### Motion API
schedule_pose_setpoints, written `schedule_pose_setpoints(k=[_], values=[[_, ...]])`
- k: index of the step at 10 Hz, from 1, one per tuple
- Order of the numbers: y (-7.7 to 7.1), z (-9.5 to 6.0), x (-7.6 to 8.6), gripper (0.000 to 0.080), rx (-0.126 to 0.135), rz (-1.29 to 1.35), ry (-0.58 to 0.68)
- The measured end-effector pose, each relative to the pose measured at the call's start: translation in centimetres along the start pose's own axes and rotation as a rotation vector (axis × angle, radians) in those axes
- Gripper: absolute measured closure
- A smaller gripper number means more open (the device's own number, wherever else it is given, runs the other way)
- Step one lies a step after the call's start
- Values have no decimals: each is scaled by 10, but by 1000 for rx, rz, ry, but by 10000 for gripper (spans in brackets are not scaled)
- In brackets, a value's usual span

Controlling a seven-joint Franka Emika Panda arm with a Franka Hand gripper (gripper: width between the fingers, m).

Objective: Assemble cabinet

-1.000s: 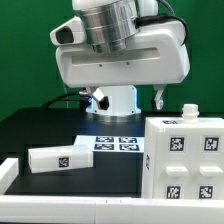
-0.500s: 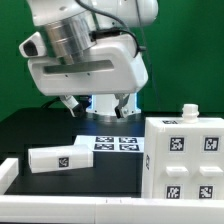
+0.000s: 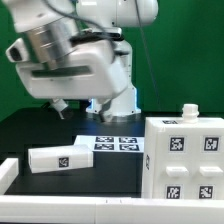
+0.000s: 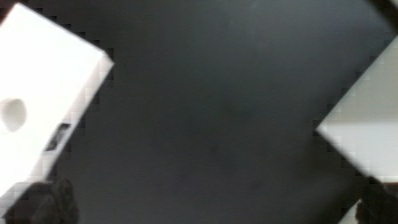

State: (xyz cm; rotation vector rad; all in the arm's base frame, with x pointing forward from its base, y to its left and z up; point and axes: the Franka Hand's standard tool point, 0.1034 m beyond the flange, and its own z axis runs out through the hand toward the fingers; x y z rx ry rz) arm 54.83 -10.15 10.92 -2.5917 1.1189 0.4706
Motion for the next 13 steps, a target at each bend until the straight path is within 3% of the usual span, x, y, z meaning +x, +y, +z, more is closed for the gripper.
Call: schedule_pose_setpoints(k=[2, 4, 5, 6, 8, 10, 12, 13], values=[[10, 4, 9, 3, 92, 179, -28], [7, 6, 5, 3, 82, 161, -39], [16, 7, 8, 3, 85, 164, -65], [35, 11, 12, 3, 98, 180, -112], [67, 20, 16, 3, 84, 215, -322], [75, 26, 14, 3, 76, 226, -477], [83, 31, 21, 3, 74, 222, -514], [96, 37, 28, 3, 79, 215, -513]])
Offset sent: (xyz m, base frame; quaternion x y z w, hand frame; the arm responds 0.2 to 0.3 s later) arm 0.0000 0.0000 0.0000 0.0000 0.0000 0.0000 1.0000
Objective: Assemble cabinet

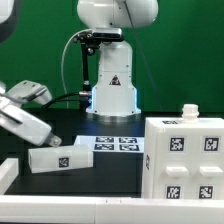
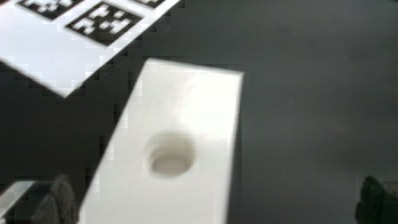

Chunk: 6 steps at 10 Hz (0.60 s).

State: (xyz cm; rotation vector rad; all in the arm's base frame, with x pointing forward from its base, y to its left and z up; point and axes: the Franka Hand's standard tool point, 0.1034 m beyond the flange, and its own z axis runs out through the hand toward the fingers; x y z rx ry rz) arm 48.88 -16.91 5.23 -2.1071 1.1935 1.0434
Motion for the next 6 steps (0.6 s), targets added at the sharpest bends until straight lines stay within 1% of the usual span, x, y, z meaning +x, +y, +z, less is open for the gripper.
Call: schedule_pose_setpoints(k=[1, 2, 4, 5, 6], values=[[7, -1, 11, 3, 1, 1, 6], [8, 0, 13, 3, 5, 4, 5], [8, 1, 13, 3, 3, 5, 3], [10, 5, 17, 3, 30, 30, -12], [14, 10, 23, 3, 48, 55, -28]])
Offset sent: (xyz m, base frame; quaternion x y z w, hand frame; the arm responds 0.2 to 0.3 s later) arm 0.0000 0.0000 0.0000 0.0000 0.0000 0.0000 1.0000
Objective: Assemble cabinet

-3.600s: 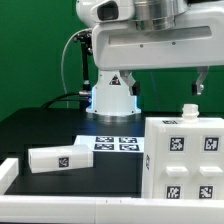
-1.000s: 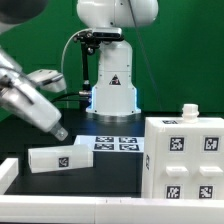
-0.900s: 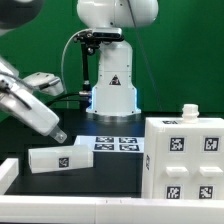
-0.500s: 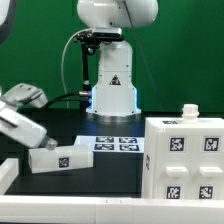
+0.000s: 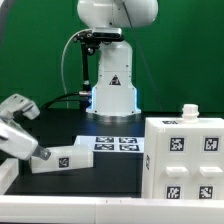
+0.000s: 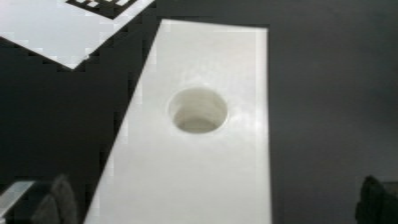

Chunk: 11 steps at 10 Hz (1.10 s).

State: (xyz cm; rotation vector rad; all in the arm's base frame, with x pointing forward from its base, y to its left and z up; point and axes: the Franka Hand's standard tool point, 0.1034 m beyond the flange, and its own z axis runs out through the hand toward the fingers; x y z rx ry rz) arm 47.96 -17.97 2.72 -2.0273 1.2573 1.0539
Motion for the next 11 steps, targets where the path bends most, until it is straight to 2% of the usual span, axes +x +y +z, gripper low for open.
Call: schedule_pose_setpoints(k=[3, 9, 10, 11], values=[[8, 13, 5, 3, -7, 27, -21], [8, 18, 11, 17, -17, 27, -7], [8, 18, 11, 188, -17, 27, -7], [8, 18, 11, 241, -17, 27, -7]])
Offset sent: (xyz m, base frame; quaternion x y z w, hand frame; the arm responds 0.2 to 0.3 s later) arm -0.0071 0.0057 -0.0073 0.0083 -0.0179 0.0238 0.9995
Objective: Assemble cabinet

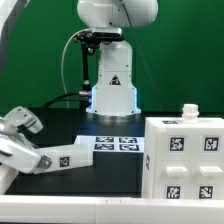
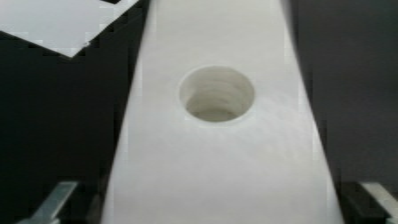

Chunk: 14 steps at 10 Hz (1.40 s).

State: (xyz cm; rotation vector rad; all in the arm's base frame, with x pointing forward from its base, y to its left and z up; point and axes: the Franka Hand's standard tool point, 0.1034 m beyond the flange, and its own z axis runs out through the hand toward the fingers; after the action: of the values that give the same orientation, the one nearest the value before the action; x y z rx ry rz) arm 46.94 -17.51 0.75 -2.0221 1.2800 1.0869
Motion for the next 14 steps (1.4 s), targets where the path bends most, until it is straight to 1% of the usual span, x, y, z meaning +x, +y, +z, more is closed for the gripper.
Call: schedule_pose_setpoints(k=[3, 4, 5, 6, 7, 8, 9, 10, 11, 12, 13, 14], values=[[0, 0, 0, 241, -1, -1, 0], [-6, -5, -10, 241, -7, -12, -2], [-16, -18, -27, 241, -15, -48, 21], [-28, -31, -43, 241, -12, -97, 60], [-37, -34, -49, 241, 19, -108, 147], [-30, -27, -49, 241, 59, -66, 198], [-29, -26, -46, 241, 63, -63, 257], [-37, -30, -49, 241, 57, -89, 341], [-46, -35, -64, 241, -13, -145, 385], [-61, -46, -75, 239, -42, -202, 484], [-70, -53, -90, 239, -89, -269, 563], [-78, -54, -104, 239, -125, -328, 629]])
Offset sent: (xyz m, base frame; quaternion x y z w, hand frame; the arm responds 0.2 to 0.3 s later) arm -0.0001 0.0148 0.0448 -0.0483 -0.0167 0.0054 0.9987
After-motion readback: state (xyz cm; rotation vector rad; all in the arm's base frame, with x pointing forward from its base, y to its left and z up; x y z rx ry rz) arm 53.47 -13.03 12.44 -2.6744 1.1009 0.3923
